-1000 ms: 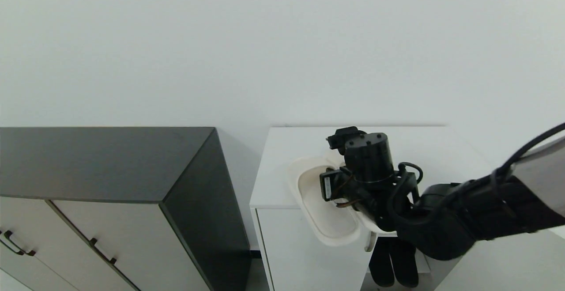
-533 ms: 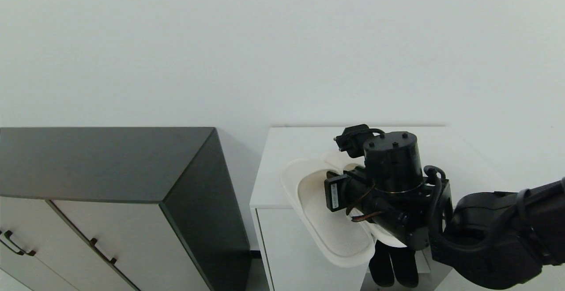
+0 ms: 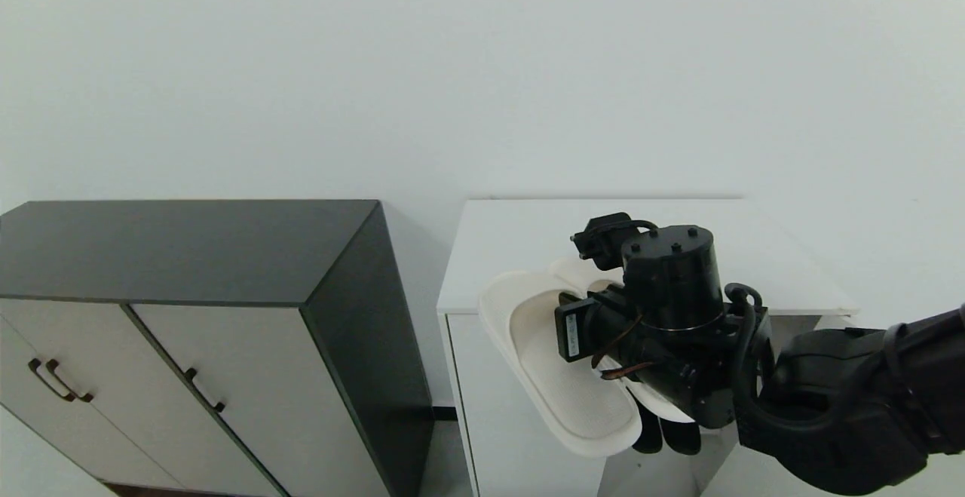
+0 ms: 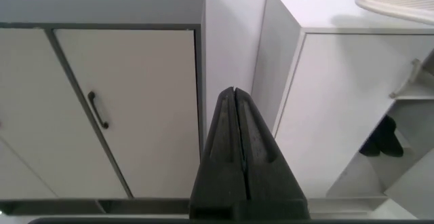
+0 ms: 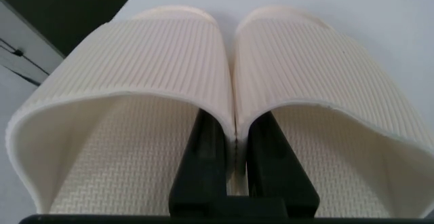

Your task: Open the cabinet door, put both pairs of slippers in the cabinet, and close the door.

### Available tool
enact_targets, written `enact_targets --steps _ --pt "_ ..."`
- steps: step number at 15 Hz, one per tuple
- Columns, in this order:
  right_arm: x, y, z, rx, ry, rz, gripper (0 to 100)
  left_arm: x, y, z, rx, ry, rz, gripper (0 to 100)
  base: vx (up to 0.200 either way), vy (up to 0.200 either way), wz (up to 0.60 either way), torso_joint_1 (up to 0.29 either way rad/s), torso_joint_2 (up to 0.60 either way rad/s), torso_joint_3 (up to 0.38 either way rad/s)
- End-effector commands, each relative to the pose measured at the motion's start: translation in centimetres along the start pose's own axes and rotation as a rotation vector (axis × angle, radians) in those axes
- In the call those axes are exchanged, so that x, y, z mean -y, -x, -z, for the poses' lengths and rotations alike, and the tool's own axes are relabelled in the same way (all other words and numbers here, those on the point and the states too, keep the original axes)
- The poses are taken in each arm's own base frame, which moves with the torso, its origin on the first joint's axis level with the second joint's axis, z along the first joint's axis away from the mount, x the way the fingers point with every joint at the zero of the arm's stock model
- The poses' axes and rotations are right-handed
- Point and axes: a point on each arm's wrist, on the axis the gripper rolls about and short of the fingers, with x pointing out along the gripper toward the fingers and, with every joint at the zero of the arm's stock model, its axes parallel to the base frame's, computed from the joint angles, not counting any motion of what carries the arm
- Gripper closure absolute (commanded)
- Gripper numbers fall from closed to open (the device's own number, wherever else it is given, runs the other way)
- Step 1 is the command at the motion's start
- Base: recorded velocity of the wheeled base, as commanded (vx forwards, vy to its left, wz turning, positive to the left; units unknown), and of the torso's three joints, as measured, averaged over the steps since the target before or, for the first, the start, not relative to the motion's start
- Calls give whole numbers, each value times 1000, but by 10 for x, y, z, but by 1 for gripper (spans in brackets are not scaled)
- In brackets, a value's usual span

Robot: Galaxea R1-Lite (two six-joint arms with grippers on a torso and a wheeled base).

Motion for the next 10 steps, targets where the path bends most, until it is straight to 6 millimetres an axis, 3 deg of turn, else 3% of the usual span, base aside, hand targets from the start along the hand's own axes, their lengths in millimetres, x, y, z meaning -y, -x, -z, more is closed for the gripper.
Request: enact_targets --steps 1,6,10 --pt "0 0 0 0 0 -1 100 0 0 0 -1 1 0 100 -200 0 0 2 2 2" --pt "-1 0 1 -1 5 7 100 0 0 0 -1 1 0 100 -200 0 0 4 2 2" --pt "-1 1 1 0 6 5 100 0 0 0 -1 2 0 100 0 0 0 0 0 0"
